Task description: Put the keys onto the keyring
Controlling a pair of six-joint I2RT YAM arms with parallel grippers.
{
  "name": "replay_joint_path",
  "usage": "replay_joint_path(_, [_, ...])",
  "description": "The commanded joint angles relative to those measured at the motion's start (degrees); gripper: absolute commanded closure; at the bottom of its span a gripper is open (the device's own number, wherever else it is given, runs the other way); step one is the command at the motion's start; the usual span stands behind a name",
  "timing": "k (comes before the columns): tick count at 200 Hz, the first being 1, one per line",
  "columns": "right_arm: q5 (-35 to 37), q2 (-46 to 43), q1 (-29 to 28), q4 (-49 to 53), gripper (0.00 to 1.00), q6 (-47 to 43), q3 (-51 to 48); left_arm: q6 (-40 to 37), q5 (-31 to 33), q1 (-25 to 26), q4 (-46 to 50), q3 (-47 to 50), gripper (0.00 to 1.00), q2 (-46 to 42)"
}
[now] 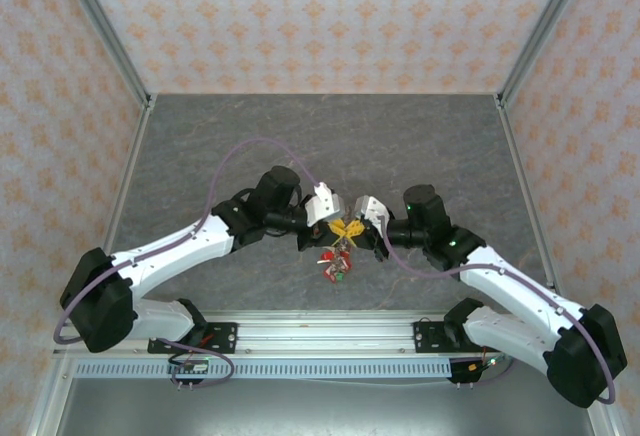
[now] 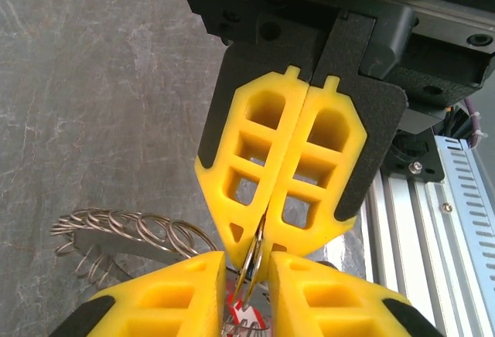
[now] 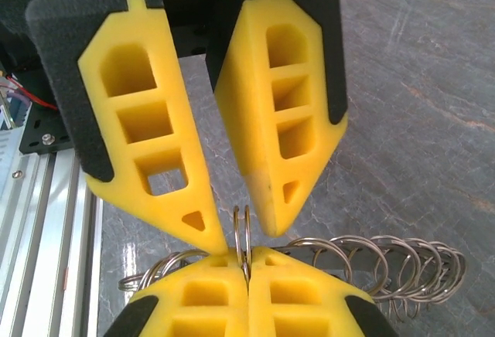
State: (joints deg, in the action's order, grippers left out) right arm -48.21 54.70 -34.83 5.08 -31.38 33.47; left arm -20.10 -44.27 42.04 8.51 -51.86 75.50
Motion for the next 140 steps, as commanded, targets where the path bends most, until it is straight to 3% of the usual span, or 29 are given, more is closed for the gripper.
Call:
replay_joint_path(1, [-2.12,0.45,0.00,-0.39,1.00,-2.37,3.41,-3.84,0.15,1.20,6.35,-2.75,0.76,1.63])
replay_joint_path(36, [-2.62,0.78,-0.50,-0.82,1.00,-2.55,4.36,-5.07,0.40,1.46,8.80,-4.40,0.79,3.23])
replay_joint_path(62, [-1.93,0.28,-0.59,-0.94,0.99,-2.73,4.41,-5.14,1.69,1.44,9.36,-4.42,1.00,3.52])
replay_joint_path(104, [1.61,-1.56,-0.59,-2.43,0.93,-2.48,1.37,0.02,3.14,1.21,0.70,-0.34,1.00,0.66])
replay_joint_path(140, [3.63,-1.53,-0.61,-8.39,0.90,0.94,-3.78,6.14,-0.02,-0.06,-10.40,3.64,1.00,-1.38])
